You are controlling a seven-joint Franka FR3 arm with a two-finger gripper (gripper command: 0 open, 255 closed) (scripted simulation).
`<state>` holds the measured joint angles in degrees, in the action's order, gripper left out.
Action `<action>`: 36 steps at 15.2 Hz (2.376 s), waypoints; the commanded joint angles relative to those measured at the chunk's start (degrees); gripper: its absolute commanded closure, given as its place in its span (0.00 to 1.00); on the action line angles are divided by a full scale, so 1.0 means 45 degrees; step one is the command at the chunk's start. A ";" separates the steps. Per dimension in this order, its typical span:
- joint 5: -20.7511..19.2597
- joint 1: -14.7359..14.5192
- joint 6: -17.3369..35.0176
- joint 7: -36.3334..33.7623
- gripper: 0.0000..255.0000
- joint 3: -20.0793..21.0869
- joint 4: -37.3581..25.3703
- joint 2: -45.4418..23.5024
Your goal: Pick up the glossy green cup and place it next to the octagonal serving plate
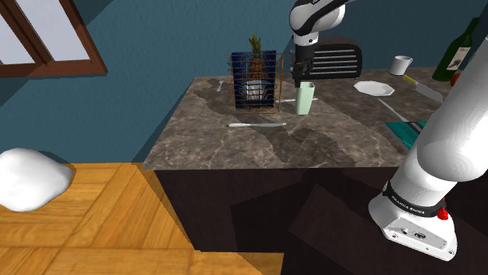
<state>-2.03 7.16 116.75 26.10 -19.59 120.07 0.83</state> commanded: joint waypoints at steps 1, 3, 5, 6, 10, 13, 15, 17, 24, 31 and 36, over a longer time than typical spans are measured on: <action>0.0066 0.0009 0.0349 0.0052 0.00 -0.0012 0.0142 -0.0207; 0.0109 0.0019 0.0686 0.0085 0.00 -0.0021 0.0357 -0.0334; 0.0158 0.0029 0.1021 0.0122 0.00 -0.0029 0.0561 -0.0473; 0.0173 0.0033 0.1118 0.0133 0.00 -0.0031 0.0618 -0.0515; 0.0173 0.0033 0.1118 0.0133 0.00 -0.0031 0.0618 -0.0515; 0.0172 0.0033 0.1116 0.0133 0.00 -0.0031 0.0618 -0.0514; 0.0172 0.0033 0.1116 0.0133 1.00 -0.0031 0.0618 -0.0514; 0.0172 0.0033 0.1116 0.0133 1.00 -0.0031 0.0618 -0.0514; 0.0142 0.0029 0.0952 0.0114 1.00 -0.0029 0.0530 -0.0433; -0.0024 0.0003 -0.0214 0.0011 1.00 -0.0005 -0.0170 0.0059; -0.0105 -0.0013 -0.1051 -0.0037 1.00 0.0018 -0.0750 0.0329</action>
<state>-2.43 7.17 112.91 26.08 -19.58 117.33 2.05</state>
